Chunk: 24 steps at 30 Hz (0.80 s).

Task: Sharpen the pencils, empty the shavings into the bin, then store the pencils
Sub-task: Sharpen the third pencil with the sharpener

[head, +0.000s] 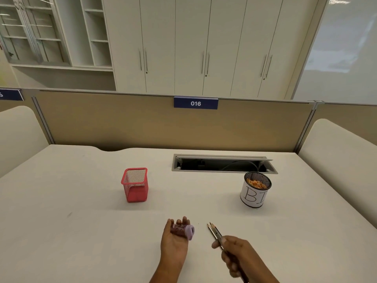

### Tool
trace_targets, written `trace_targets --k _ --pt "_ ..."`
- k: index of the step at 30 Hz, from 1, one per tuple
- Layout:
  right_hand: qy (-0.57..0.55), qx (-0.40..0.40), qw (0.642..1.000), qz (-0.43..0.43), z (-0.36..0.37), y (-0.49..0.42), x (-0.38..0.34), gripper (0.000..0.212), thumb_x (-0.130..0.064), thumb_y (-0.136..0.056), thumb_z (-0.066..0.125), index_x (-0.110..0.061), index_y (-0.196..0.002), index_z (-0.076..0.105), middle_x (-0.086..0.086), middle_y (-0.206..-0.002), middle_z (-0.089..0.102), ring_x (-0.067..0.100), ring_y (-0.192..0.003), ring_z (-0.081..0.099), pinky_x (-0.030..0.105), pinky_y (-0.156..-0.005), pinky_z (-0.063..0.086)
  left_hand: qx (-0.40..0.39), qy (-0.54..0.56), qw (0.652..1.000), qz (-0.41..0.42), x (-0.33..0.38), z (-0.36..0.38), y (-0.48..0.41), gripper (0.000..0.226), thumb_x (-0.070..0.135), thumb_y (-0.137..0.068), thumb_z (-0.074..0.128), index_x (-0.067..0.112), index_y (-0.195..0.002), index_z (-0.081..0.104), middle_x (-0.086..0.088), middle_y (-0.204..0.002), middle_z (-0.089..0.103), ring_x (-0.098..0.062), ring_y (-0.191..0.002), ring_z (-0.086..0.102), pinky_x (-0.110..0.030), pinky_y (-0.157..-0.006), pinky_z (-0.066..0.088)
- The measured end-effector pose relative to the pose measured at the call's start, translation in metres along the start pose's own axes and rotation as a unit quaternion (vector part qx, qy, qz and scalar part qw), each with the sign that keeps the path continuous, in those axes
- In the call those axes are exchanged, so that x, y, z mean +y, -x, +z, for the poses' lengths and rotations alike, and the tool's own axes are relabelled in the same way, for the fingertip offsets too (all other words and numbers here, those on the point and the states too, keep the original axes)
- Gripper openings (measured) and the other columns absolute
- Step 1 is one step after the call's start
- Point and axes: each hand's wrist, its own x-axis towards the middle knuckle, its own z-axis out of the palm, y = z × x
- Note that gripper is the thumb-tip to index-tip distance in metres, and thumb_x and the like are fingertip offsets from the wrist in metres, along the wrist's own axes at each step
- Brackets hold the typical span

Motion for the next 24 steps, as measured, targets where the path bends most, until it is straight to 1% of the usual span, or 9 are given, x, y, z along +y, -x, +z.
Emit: trace_targets --k 3,5,7,9,14,17,19,21,24 --pt "0.055 0.027 0.996 -0.068 0.002 -0.001 -0.001 0.029 -0.003 -0.095 0.042 -0.006 -0.079 0.065 -0.005 -0.041 0.047 0.006 -0.031 0.035 0.015 -0.033 0.027 0.003 0.0 1.0 0.009 -0.002 0.002 0.003 0.025 0.013 -0.099 0.033 0.012 -0.075 0.042 -0.012 -0.08 0.048 -0.029 -0.062 0.067 -0.031 -0.047 0.057" --pt "0.079 0.049 0.99 -0.108 0.002 0.0 0.0 0.021 -0.01 -0.092 0.049 -0.009 -0.079 0.066 -0.004 -0.043 0.05 0.006 -0.034 0.039 0.015 -0.037 0.03 0.003 -0.003 1.0 0.008 -0.002 0.001 0.004 0.025 0.011 -0.099 0.031 0.011 -0.077 0.043 -0.013 -0.081 0.049 -0.031 -0.074 0.062 -0.029 -0.046 0.056" --pt "0.114 0.078 0.98 -0.141 0.003 0.001 0.001 0.015 -0.017 -0.086 0.054 -0.015 -0.079 0.067 -0.004 -0.047 0.052 0.005 -0.036 0.043 0.014 -0.04 0.034 -0.005 0.003 1.0 0.001 -0.002 -0.002 0.001 0.022 0.011 -0.099 0.031 0.008 -0.082 0.045 -0.015 -0.086 0.051 -0.033 -0.066 0.069 -0.03 -0.048 0.057" --pt "0.163 0.115 0.967 -0.158 0.002 0.0 0.005 0.017 -0.01 -0.089 0.056 -0.02 -0.08 0.067 -0.003 -0.054 0.055 0.004 -0.039 0.047 0.013 -0.045 0.039 -0.013 0.015 1.0 -0.004 -0.002 -0.004 0.0 0.022 0.013 -0.1 0.032 0.005 -0.086 0.047 -0.019 -0.087 0.057 -0.03 -0.056 0.07 -0.033 -0.048 0.057" --pt "0.275 0.203 0.924 -0.17 0.001 -0.012 0.013 0.027 -0.014 -0.087 0.06 -0.038 -0.077 0.055 0.0 -0.084 0.057 0.016 -0.061 0.055 0.017 -0.06 0.043 -0.008 0.022 1.0 -0.011 -0.003 -0.009 0.003 0.03 0.021 -0.1 0.035 -0.002 -0.09 0.052 -0.019 -0.065 0.071 -0.029 -0.056 0.07 -0.035 -0.051 0.058" --pt "0.385 0.221 0.883 -0.153 -0.001 -0.03 0.024 0.013 -0.019 -0.091 0.054 -0.032 -0.09 0.057 0.001 -0.091 0.05 0.008 -0.066 0.049 0.013 -0.06 0.038 0.017 -0.014 1.0 -0.002 -0.005 -0.011 0.005 0.032 0.024 -0.099 0.038 0.0 -0.087 0.054 -0.015 -0.063 0.071 -0.022 -0.053 0.07 -0.029 -0.046 0.057" --pt "0.457 0.223 0.85 -0.14 -0.003 -0.044 0.034 0.018 -0.021 -0.092 0.05 -0.018 -0.106 0.061 0.0 -0.092 0.044 0.012 -0.072 0.047 0.015 -0.063 0.037 0.036 -0.037 0.999 0.009 -0.006 -0.01 0.007 0.031 0.025 -0.099 0.038 0.002 -0.085 0.054 -0.014 -0.07 0.07 -0.018 -0.051 0.069 -0.023 -0.049 0.056" --pt "0.482 0.224 0.836 -0.135 -0.001 -0.056 0.044 0.022 -0.021 -0.092 0.049 -0.013 -0.11 0.06 -0.001 -0.09 0.039 0.017 -0.079 0.052 0.02 -0.067 0.036 0.058 -0.06 0.996 0.01 -0.007 -0.01 0.008 0.029 0.026 -0.098 0.04 0.004 -0.087 0.054 -0.012 -0.08 0.066 -0.017 -0.062 0.069 -0.023 -0.063 0.051" --pt "0.498 0.229 0.825 -0.136 0.003 -0.065 0.054 0.024 -0.021 -0.092 0.048 -0.014 -0.111 0.059 -0.002 -0.092 0.043 0.02 -0.098 0.058 0.021 -0.068 0.033 0.074 -0.09 0.993 -0.002 -0.007 -0.011 0.008 0.025 0.03 -0.097 0.041 0.011 -0.087 0.055 -0.003 -0.067 0.072 -0.012 -0.081 0.053 -0.02 -0.067 0.036"
